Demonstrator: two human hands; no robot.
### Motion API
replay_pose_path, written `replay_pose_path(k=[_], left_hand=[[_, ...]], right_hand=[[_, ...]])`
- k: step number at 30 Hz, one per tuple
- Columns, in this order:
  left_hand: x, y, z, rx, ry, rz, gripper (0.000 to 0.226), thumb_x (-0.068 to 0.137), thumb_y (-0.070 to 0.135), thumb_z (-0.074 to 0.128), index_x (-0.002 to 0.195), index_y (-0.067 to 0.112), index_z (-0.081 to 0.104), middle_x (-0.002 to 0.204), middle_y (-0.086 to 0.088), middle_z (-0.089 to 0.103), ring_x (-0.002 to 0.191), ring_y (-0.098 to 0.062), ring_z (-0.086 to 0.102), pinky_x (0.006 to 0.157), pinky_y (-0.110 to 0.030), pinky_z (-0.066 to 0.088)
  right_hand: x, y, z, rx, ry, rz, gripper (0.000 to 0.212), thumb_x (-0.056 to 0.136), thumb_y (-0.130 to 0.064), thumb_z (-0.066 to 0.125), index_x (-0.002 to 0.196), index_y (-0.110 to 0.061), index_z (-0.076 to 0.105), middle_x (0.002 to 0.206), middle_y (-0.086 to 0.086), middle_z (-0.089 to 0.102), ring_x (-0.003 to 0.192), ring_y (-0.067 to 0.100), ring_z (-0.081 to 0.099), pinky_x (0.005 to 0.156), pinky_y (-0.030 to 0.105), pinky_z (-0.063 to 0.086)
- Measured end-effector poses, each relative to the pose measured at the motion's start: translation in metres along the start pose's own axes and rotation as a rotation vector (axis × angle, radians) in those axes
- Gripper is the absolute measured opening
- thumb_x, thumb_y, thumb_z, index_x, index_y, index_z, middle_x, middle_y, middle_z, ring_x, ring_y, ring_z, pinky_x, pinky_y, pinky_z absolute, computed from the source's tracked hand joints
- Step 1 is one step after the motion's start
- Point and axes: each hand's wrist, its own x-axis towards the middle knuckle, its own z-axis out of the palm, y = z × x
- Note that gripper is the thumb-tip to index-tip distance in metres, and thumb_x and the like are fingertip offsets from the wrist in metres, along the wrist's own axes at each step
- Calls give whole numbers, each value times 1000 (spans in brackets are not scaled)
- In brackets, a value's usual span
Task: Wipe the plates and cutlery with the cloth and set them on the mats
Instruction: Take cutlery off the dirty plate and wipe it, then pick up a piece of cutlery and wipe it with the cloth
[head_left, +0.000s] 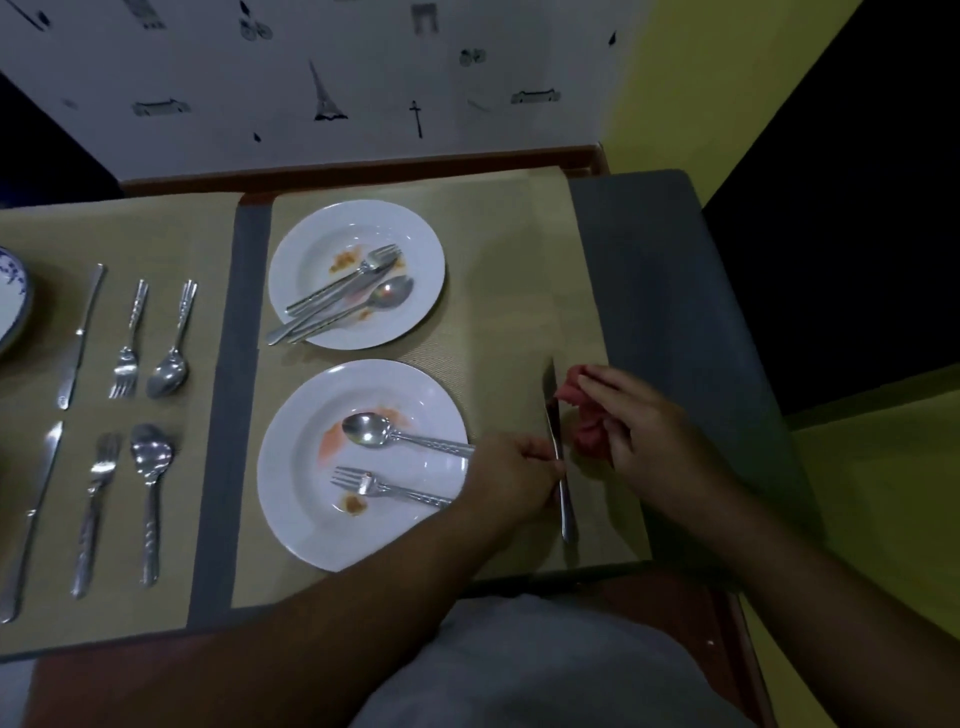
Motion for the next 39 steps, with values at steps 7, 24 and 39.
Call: replay_pose_path(k=[7, 24, 39], left_hand=[[17, -9, 16, 268, 92, 42, 9, 91, 13, 71, 94, 9, 78, 93, -6, 76, 77, -11, 68, 72, -26, 57], [1, -31, 10, 1116, 33, 743, 43, 81, 21, 78, 120, 8, 66, 120, -14, 68, 107, -30, 64, 88, -38, 51], [-1, -75, -3, 1611, 157, 786, 77, 104, 52, 32, 157, -1, 14, 165, -23, 10, 154, -38, 2, 115, -49, -17]], right_hand=[[-10, 14, 2, 133, -92, 46, 53, 92, 1, 52, 142, -16, 46, 139, -2, 49, 121, 7, 52, 101, 17, 43], [-7, 22, 9, 76, -135, -9, 49, 91, 4, 55, 138, -10, 50, 135, -8, 45, 115, -20, 29, 92, -6, 23], [2, 24, 43, -18, -230, -131, 50, 94, -10, 55, 143, -15, 44, 145, 0, 44, 128, 13, 43, 101, 34, 46]])
